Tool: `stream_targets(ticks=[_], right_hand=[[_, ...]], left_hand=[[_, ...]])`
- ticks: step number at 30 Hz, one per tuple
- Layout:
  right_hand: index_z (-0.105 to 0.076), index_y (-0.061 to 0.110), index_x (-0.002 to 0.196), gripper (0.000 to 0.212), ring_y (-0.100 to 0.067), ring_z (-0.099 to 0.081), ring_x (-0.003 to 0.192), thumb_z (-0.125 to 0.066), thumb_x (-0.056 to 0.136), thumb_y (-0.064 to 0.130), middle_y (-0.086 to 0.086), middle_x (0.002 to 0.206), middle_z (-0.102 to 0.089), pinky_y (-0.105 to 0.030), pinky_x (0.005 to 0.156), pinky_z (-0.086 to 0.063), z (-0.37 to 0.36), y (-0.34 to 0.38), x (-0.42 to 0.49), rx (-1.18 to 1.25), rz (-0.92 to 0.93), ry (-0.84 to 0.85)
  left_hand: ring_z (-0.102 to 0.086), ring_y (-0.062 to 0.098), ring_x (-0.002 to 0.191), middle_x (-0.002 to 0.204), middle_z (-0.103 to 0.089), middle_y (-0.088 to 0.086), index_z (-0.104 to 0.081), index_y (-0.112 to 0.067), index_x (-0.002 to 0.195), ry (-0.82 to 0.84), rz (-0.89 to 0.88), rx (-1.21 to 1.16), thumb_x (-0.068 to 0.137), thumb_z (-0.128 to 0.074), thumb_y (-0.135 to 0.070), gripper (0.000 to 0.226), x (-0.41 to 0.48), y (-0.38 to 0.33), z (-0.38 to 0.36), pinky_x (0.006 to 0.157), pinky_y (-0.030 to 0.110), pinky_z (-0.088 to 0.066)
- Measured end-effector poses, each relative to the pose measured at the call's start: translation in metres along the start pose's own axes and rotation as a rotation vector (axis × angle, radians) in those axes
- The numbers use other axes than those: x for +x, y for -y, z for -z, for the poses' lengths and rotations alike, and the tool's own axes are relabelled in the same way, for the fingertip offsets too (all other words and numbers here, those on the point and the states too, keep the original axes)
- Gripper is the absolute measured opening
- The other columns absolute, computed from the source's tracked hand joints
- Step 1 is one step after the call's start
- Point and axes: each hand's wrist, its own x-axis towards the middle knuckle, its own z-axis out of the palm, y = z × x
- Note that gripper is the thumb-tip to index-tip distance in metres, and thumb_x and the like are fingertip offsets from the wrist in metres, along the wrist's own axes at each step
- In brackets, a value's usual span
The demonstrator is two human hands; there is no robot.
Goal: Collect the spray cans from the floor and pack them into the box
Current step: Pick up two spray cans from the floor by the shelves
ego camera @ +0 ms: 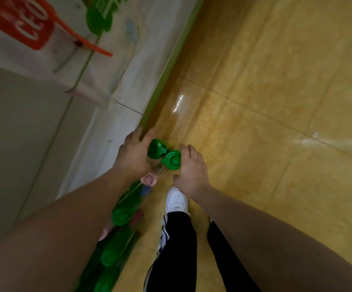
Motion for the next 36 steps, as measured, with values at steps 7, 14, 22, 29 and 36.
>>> stream_targets(ticks=[7,14,22,29,36], right_hand=[[-0.036,0.015,0.144,0.085,-0.03,-0.038,0.137,-0.083,0.074,0.019,-0.008,0.145,-0.043,-0.047,0.107,-0.042,-0.026,-0.015,0.028,0.103,0.09,-0.019],[-0.038,0.013,0.145,0.087,-0.032,-0.048,0.126,-0.085,0.072,0.013,-0.011,0.137,-0.051,-0.046,0.098,-0.048,-0.044,-0.024,0.037,0.275,0.107,-0.069],[-0.049,0.009,0.134,0.068,-0.03,-0.052,0.117,-0.082,0.074,0.012,-0.012,0.127,-0.058,-0.028,0.088,-0.04,-0.034,-0.038,0.022,0.318,0.086,-0.126],[-0.048,0.015,0.137,0.075,-0.029,-0.06,0.11,-0.083,0.072,0.022,-0.009,0.121,-0.063,-0.032,0.087,-0.045,0.039,-0.044,-0.017,0.338,-0.05,-0.199],[-0.044,0.018,0.134,0.08,-0.031,-0.062,0.102,-0.084,0.065,0.029,-0.008,0.111,-0.065,-0.032,0.08,-0.045,0.191,-0.022,-0.078,0.279,-0.074,-0.335]], left_hand=[[-0.029,0.033,0.145,0.162,-0.026,0.01,-0.03,-0.02,0.157,0.087,-0.138,-0.058,0.073,-0.079,-0.009,0.099,0.029,-0.005,-0.029,0.116,0.042,-0.033],[-0.052,0.03,0.12,0.136,-0.05,0.011,-0.054,-0.018,0.138,-0.055,-0.153,-0.13,0.076,-0.075,-0.005,0.067,0.038,-0.001,-0.053,0.099,0.041,-0.048],[-0.054,0.033,0.113,0.132,-0.051,0.014,-0.058,-0.015,0.132,-0.079,-0.155,-0.07,0.077,-0.079,-0.009,0.06,0.036,-0.008,-0.053,0.09,0.039,-0.048],[-0.053,0.03,0.111,0.127,-0.051,0.012,-0.059,-0.014,0.126,-0.081,-0.134,-0.084,0.073,-0.077,-0.005,0.057,0.004,-0.048,-0.006,0.085,0.035,-0.045],[-0.053,0.03,0.111,0.128,-0.048,0.01,-0.051,-0.02,0.135,-0.094,-0.156,-0.1,0.075,-0.075,-0.01,0.066,-0.053,-0.122,0.105,0.083,0.033,-0.046]])
